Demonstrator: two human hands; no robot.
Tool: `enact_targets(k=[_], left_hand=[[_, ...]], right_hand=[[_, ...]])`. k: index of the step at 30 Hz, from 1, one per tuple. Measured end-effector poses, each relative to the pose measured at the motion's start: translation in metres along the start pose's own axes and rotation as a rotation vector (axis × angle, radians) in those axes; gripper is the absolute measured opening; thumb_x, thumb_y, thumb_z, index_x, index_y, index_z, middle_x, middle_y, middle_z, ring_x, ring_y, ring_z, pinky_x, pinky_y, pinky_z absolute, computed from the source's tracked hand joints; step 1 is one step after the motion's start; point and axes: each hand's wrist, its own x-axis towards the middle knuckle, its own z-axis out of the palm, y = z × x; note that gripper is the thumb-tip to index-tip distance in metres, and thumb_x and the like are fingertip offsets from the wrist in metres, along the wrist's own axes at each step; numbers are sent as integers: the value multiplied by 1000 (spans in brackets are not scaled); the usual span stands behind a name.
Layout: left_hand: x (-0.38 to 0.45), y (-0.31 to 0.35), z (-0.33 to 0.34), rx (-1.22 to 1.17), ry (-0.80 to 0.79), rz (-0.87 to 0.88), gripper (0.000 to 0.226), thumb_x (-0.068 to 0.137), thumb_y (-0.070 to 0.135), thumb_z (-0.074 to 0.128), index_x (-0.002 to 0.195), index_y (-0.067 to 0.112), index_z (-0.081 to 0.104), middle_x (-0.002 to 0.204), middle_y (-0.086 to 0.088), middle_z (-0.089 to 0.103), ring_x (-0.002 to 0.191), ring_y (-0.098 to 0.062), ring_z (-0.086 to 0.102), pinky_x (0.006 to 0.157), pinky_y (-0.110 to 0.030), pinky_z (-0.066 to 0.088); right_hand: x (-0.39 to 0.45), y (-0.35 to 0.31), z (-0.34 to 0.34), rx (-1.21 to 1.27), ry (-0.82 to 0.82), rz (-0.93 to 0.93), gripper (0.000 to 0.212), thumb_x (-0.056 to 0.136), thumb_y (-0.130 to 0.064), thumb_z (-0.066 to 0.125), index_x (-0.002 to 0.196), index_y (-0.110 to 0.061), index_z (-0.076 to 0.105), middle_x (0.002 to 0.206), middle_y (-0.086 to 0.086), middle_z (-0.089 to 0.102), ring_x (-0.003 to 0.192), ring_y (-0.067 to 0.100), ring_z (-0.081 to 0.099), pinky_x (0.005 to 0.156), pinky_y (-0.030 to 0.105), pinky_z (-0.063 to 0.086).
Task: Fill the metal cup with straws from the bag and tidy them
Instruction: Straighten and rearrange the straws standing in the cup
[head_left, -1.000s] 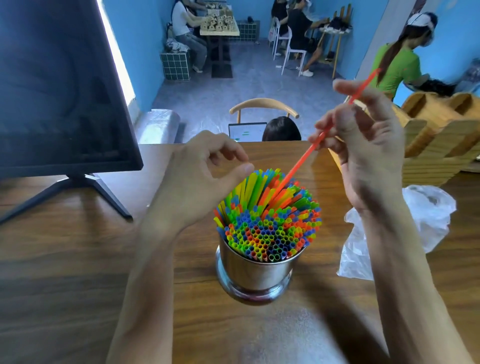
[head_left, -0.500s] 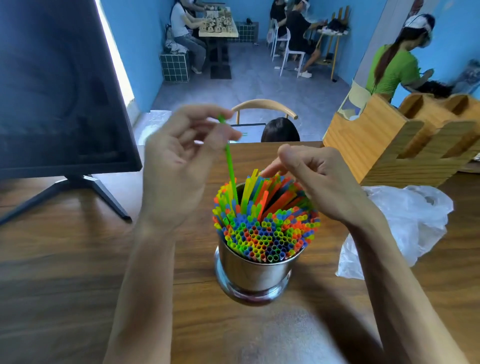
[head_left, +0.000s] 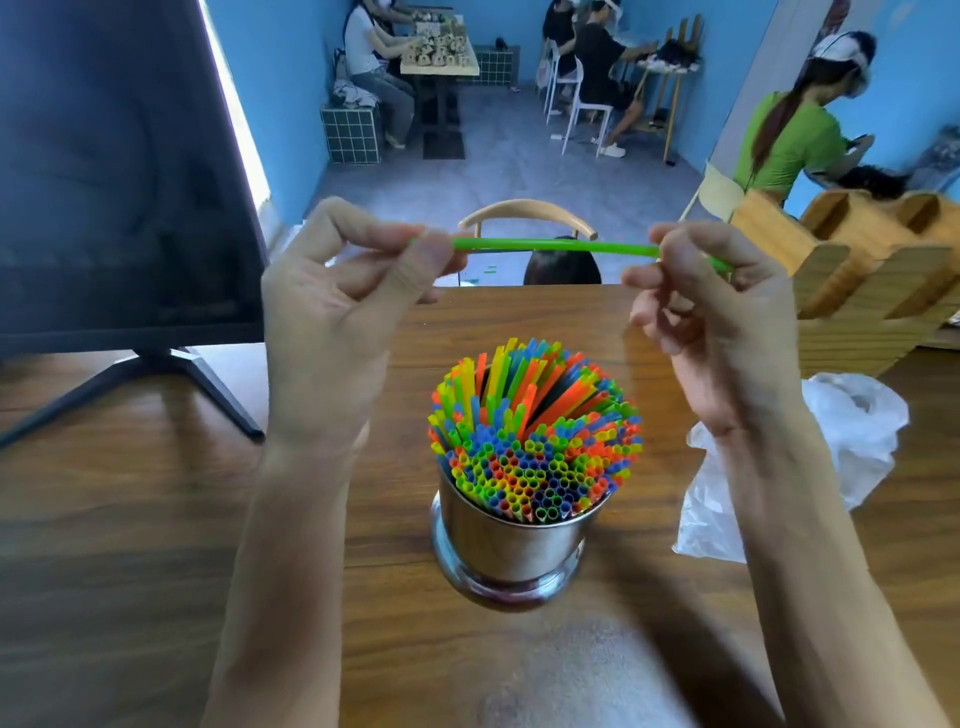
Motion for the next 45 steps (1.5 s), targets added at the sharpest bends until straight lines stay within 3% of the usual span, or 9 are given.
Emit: enact_targets(k=[4, 10, 14, 16, 24, 30, 33, 40, 45], left_hand=[[-1, 0, -5, 48, -108, -90, 19, 75, 26, 88, 73, 26, 69, 82, -6, 79, 84, -25, 76, 75, -28, 59], [-2, -5, -20, 405, -460, -349, 18, 73, 34, 81, 88, 24, 84, 94, 11, 80, 87, -5, 75, 80, -19, 59], [2, -14, -27, 567, -257, -268, 5, 85, 40, 78, 86, 35, 80, 88, 19, 76, 85, 2, 69, 75, -11, 50], [3, -18, -30, 596, -208, -310, 6, 85, 42, 78, 83, 36, 79, 83, 16, 75, 75, 3, 64, 65, -7, 45], [2, -19, -24, 530, -288, -471, 23, 75, 60, 73, 82, 40, 81, 78, 9, 77, 69, -2, 70, 46, -18, 50], [3, -21, -23, 559, -277, -503, 8, 76, 39, 87, 81, 39, 81, 77, 12, 78, 73, -1, 73, 52, -17, 52], [3, -22, -20, 558, -258, -463, 9, 76, 30, 89, 82, 32, 82, 77, 10, 78, 78, -3, 73, 66, -23, 53], [2, -17, -17, 481, -222, -315, 17, 82, 20, 85, 91, 33, 80, 83, 12, 79, 82, -3, 74, 81, -24, 58], [1, -4, -7, 211, -71, 60, 19, 91, 14, 76, 106, 26, 74, 94, 10, 80, 92, -12, 76, 82, -25, 58]], right_hand=[[6, -10, -6, 209, 98, 34, 19, 89, -39, 63, 91, -21, 57, 65, -6, 68, 43, 5, 52, 38, 14, 30], [10, -14, 1, 172, 69, -59, 20, 95, -38, 59, 88, -28, 76, 77, -9, 62, 67, 10, 52, 57, 22, 44], [10, -12, 1, 7, 18, -165, 25, 106, -15, 52, 130, -18, 58, 79, -5, 63, 62, 9, 55, 54, 25, 48], [8, -9, 4, -128, -26, -248, 35, 103, -10, 58, 135, -19, 47, 76, -4, 66, 60, 12, 58, 54, 27, 48], [-5, 11, 10, -573, -250, -190, 11, 93, -29, 75, 94, -19, 73, 87, -3, 74, 74, 20, 68, 60, 37, 51], [-5, 13, 6, -669, -384, -48, 28, 99, -40, 63, 88, -20, 79, 83, -8, 73, 75, 9, 65, 65, 17, 44], [-5, 13, 6, -682, -398, -28, 26, 101, -38, 60, 97, -20, 79, 92, -8, 75, 89, 17, 70, 73, 27, 52], [-7, 11, 7, -720, -385, -20, 26, 100, -44, 58, 107, -27, 76, 99, -10, 74, 88, 20, 66, 72, 41, 54], [-9, 10, 12, -719, -416, -49, 23, 99, -44, 62, 110, -29, 76, 98, -21, 67, 89, 8, 59, 76, 23, 43]])
